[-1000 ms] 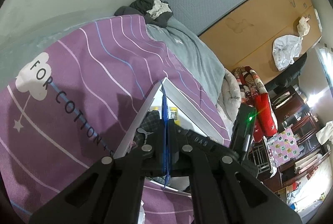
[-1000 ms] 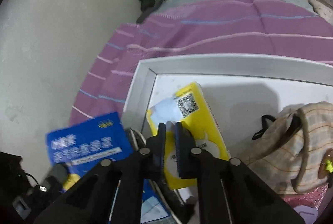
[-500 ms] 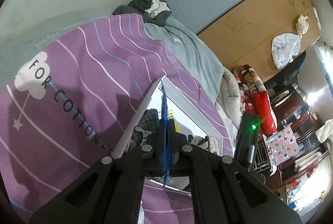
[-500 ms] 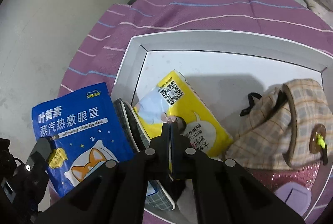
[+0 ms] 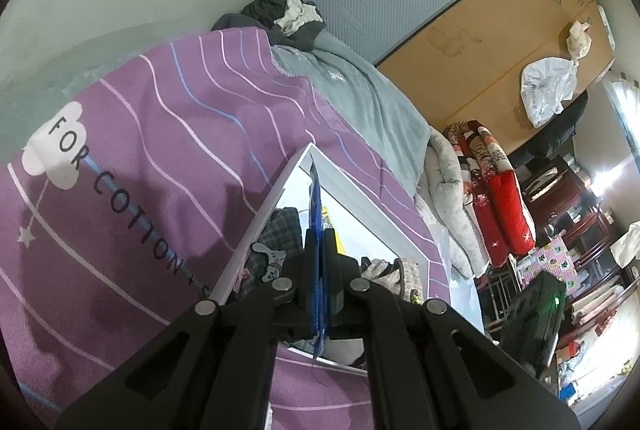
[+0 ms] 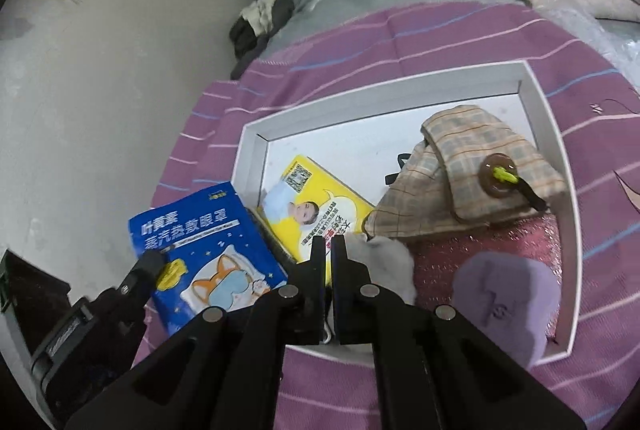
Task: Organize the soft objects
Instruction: 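Lower the blue eye-mask packet into the box, open left gripper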
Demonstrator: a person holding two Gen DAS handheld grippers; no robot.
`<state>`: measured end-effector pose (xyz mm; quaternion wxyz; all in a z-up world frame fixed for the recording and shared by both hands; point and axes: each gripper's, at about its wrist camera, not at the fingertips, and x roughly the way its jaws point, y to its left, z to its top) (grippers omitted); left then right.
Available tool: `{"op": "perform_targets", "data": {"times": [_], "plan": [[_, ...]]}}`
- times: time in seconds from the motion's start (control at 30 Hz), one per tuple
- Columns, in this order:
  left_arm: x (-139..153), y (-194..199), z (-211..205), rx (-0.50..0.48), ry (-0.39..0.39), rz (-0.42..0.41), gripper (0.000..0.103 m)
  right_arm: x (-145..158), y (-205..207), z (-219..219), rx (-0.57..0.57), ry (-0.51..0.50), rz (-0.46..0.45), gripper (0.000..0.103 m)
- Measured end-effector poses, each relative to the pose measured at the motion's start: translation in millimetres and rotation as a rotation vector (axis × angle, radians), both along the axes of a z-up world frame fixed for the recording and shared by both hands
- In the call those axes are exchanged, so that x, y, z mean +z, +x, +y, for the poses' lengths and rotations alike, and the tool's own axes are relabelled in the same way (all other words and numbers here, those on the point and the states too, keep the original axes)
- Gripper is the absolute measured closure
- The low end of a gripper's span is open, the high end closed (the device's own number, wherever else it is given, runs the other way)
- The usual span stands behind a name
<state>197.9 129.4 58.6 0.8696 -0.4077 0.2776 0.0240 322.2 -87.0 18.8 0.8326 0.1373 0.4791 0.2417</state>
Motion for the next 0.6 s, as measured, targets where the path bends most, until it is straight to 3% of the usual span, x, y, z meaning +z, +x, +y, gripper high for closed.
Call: {"op": "perform_targets", "data": {"times": [0.17, 0.4, 0.6], "plan": [[5, 5, -4, -0.036, -0.044, -0.037, 0.101, -5, -4, -1, -0.004, -0.02, -0.029, 0.101], [21, 19, -15, -0.064, -0.041, -0.069, 0.101, -11, -2, -18, -0.044, -0.006, -0.025, 0.101], [22, 41, -21, -0.035, -0.076, -0.079, 0.101, -8, 1, -36, -0.086, 0.024, -0.042, 0.101]]}}
